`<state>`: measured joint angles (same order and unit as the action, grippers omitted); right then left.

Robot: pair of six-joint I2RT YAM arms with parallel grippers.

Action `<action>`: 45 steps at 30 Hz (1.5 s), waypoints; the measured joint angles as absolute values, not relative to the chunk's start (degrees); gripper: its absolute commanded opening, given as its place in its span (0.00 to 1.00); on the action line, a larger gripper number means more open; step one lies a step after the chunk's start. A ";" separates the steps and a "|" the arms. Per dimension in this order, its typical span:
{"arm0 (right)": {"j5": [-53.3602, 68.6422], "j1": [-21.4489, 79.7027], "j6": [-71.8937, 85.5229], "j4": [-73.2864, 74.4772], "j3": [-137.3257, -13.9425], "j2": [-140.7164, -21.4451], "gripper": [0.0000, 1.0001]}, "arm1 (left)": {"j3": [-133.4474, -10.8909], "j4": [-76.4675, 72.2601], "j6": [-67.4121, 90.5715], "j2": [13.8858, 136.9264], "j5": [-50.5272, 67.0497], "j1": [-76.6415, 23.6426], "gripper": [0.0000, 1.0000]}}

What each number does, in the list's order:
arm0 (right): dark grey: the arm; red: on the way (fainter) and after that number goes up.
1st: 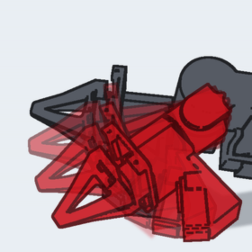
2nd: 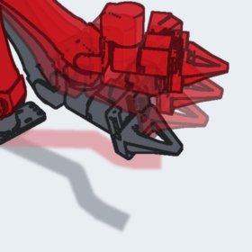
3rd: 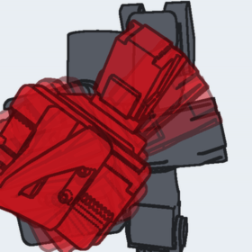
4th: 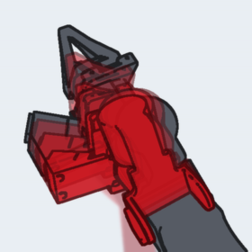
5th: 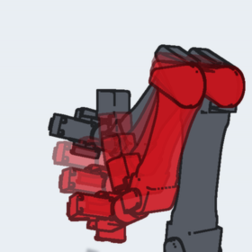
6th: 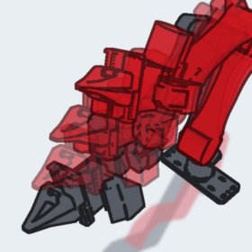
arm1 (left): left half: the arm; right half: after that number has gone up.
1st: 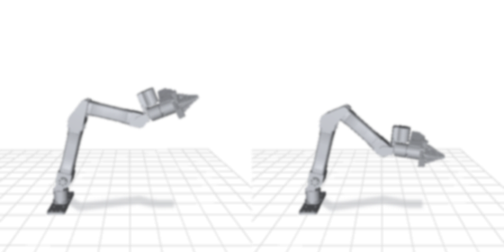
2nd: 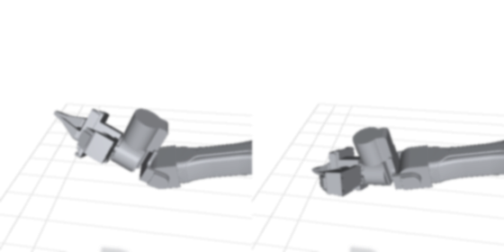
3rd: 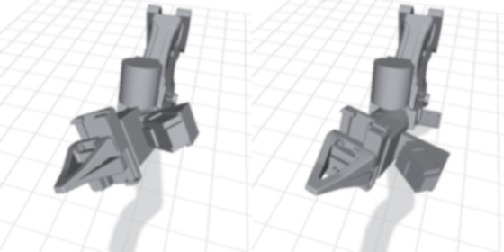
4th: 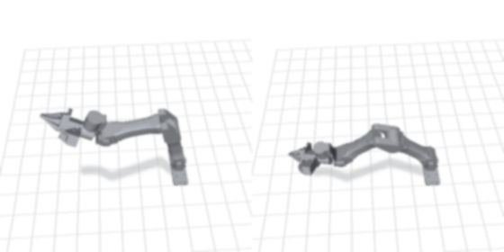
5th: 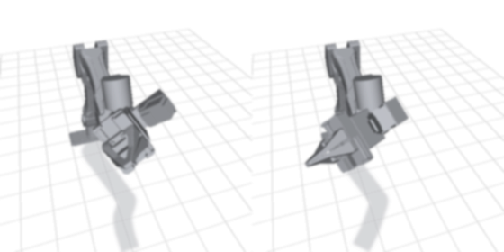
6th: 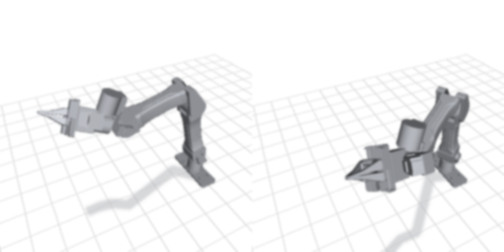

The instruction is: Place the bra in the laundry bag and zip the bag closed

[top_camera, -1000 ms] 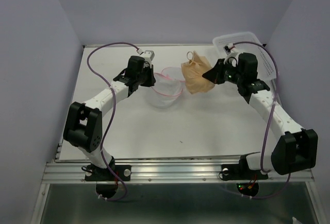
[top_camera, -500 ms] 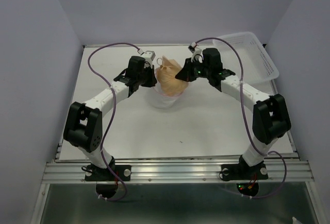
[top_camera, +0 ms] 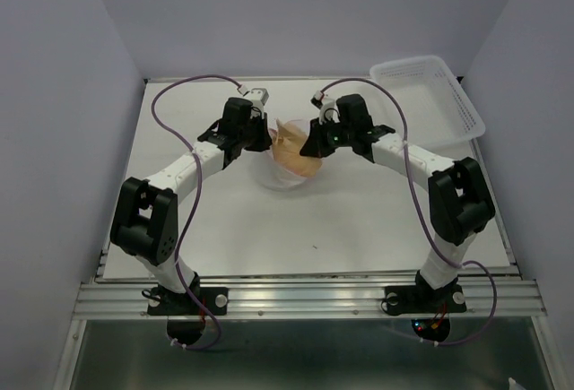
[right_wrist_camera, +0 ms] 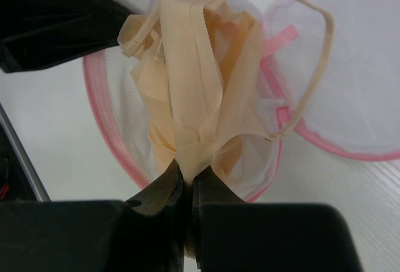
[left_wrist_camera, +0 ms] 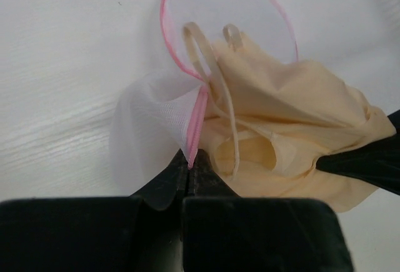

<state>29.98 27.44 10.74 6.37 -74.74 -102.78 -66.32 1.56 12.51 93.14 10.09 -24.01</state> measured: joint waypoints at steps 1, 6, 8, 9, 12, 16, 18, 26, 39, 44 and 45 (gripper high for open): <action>30.59 27.81 9.78 6.94 -74.74 -102.78 0.01 | -66.35 1.67 12.53 93.14 9.96 -24.01 0.00; 36.34 29.34 6.20 8.62 -74.74 -103.22 0.01 | -66.48 2.59 12.49 93.14 9.02 -24.03 0.00; 37.78 29.67 5.43 8.75 -74.76 -104.57 0.01 | -66.54 3.01 12.14 93.14 8.97 -24.01 0.00; 38.04 29.71 5.26 8.88 -74.89 -105.23 0.01 | -66.57 3.09 11.99 93.14 8.97 -24.01 0.00; 38.50 29.71 4.95 10.11 -76.31 -108.53 0.01 | -66.57 3.25 11.35 93.14 8.95 -24.18 0.00; 38.96 29.71 4.95 11.11 -80.09 -114.26 0.01 | -66.32 2.83 10.44 92.82 9.63 -24.49 0.00; 39.29 29.71 4.93 11.11 -81.21 -116.05 0.01 | -65.87 2.37 9.96 92.25 10.31 -24.77 0.00; 41.41 29.78 6.70 7.38 -82.11 -116.99 0.01 | -65.19 1.26 9.28 91.61 12.14 -25.19 0.00; 41.87 30.20 14.90 -7.64 -78.96 -116.40 0.02 | -63.70 -1.23 9.06 90.63 15.77 -26.39 0.00; 38.22 30.52 17.50 -9.56 -79.46 -118.32 0.36 | -62.81 -1.43 9.28 90.04 15.55 -26.63 0.00; 37.41 30.52 18.06 -9.76 -79.57 -118.91 0.52 | -62.65 -1.48 9.50 90.04 15.20 -26.61 0.00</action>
